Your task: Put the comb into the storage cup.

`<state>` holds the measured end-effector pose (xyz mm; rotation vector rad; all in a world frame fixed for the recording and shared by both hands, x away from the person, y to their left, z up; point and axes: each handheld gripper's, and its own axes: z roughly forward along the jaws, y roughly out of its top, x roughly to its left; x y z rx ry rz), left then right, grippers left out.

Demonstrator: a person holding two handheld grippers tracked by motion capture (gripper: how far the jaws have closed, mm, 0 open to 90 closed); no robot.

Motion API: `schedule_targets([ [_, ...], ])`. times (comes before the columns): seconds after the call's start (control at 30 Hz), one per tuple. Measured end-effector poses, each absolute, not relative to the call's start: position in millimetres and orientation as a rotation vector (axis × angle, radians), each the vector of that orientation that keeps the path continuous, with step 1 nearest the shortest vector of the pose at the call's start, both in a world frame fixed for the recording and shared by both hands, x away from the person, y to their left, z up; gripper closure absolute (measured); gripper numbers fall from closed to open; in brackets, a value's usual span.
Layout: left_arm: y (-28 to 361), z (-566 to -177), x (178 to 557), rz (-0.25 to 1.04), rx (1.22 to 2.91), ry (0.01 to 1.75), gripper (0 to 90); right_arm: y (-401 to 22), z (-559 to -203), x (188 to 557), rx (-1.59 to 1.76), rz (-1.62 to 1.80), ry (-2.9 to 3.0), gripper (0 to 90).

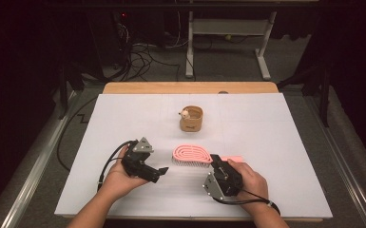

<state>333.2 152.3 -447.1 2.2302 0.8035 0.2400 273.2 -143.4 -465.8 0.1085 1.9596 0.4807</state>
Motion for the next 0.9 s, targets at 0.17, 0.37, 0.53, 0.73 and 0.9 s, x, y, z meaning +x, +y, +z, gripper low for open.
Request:
schedule_targets([
  [0.17, 166.3, -452.3, 330.3, 0.275, 2.144, 0.830, 0.0, -146.9, -462.2, 274.2, 0.163, 0.535, 1.965, 81.6],
  [0.37, 179.1, -454.7, 326.9, 0.317, 2.071, 0.845, 0.0, -152.4, -456.9, 276.2, 0.225, 0.602, 1.976, 81.6],
  [0.53, 185.0, -454.3, 322.6, 0.349, 2.022, 0.844, 0.0, -158.4, -451.0, 277.4, 0.297, 0.674, 1.989, 81.7],
  [0.73, 190.8, -457.1, 318.5, 0.362, 1.970, 0.862, 0.0, -165.2, -445.9, 279.4, 0.364, 0.761, 2.001, 81.6],
  [0.9, 191.4, -460.3, 315.6, 0.360, 1.961, 0.873, 0.1, -170.2, -441.8, 281.1, 0.414, 0.844, 2.001, 81.7],
])
